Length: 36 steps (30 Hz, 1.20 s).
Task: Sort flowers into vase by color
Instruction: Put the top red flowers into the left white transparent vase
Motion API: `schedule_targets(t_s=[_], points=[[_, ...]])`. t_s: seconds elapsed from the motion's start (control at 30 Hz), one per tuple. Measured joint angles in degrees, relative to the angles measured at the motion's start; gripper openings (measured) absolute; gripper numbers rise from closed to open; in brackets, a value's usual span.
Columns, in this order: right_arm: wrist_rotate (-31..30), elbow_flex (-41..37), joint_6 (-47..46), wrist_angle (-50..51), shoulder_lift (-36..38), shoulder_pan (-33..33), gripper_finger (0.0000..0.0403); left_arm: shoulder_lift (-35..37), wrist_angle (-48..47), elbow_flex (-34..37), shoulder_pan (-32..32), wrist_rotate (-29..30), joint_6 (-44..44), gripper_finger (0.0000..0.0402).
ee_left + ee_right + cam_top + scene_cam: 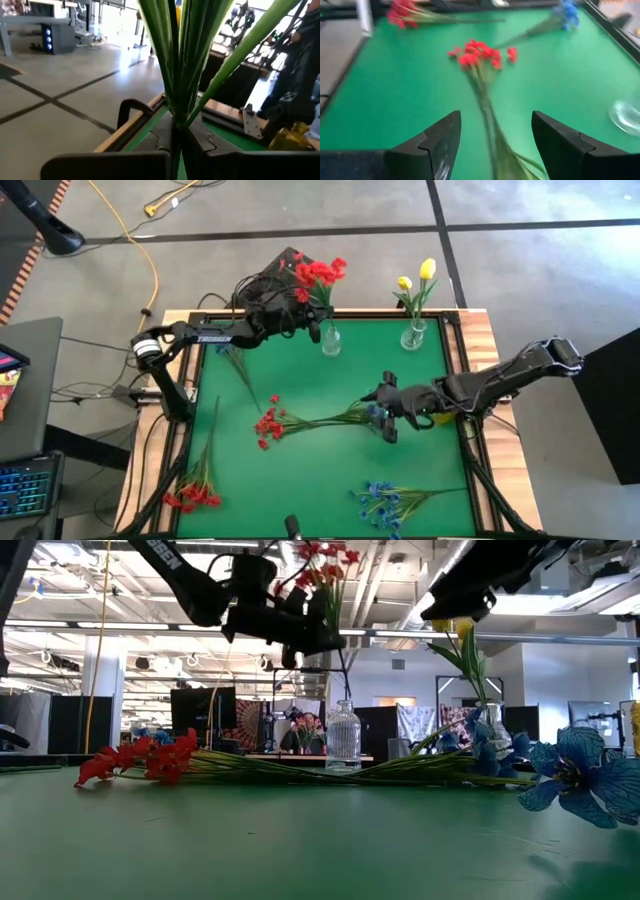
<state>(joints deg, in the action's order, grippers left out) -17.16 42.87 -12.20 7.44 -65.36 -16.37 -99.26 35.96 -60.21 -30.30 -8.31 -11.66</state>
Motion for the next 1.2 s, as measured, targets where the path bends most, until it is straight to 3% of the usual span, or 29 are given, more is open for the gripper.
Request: schedule_targets(t_s=[0.23, 0.67, 1.2], points=[[-3.84, -0.04, 0.50, -0.68, -1.52, -4.02, 0.0270, -0.20, -3.83, -2.66, 0.02, 0.63, 2.32, 0.0001], [-4.03, -0.02, 1.52, -0.63, -1.47, -3.75, 0.0270, -0.16, -9.60, -2.90, 0.02, 2.98, 3.91, 0.0001], [-4.00, -0.02, 1.69, -0.92, -1.49, -3.75, 0.0270, -0.17, -3.39, 2.63, 0.28, 3.00, 2.39, 0.0001]])
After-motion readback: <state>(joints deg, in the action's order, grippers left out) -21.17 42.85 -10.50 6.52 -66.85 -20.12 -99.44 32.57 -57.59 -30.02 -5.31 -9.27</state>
